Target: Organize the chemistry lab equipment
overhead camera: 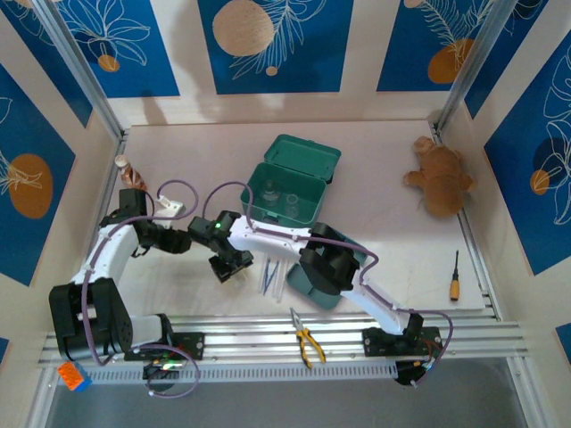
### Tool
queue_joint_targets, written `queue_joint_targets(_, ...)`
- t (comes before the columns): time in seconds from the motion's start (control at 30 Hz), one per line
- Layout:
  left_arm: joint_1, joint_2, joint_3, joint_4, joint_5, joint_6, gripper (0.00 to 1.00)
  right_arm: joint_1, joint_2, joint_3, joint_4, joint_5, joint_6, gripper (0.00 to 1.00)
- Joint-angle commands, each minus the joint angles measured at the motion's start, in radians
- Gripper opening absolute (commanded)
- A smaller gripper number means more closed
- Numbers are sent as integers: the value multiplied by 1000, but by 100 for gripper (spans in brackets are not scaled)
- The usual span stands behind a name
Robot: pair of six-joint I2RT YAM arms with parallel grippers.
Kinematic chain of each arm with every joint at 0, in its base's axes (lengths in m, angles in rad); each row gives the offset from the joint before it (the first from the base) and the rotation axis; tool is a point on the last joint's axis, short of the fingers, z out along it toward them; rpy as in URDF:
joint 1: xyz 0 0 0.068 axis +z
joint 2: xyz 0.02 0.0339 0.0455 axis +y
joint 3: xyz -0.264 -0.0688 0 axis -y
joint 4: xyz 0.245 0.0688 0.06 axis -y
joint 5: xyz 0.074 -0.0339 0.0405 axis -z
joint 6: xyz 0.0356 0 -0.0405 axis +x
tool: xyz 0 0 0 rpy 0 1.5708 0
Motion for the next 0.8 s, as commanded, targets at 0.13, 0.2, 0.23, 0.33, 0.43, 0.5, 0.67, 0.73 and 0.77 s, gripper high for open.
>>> queue_joint_targets(0.13,14,-15,-7,7,-6,-36,65,12,-146,-157,181,120,33,52)
queue_joint_targets(0.2,14,-16,-5,7,-7,-46,65,12,-190,-215,255,153,42,52)
queue_joint_targets(0.23,14,-16,-5,9,-7,-49,65,12,-206,-237,286,167,49,52)
queue_joint_targets(0.33,14,-16,-5,12,-10,-60,65,15,-252,-306,397,208,56,52)
queue_joint_targets(0.43,15,-15,-5,18,-19,-72,65,18,-276,-352,487,249,59,52)
queue_joint_targets(0.5,16,-15,-5,20,-23,-82,65,23,-282,-377,550,285,54,52)
queue_joint_targets(0.67,15,-16,-5,27,-31,-103,65,26,-286,-456,734,348,56,53)
queue_joint_targets(0.73,16,-13,-2,27,-29,-113,65,32,-283,-506,826,377,56,53)
queue_joint_targets(0.77,15,-11,-1,27,-28,-115,65,37,-282,-532,876,399,56,53)
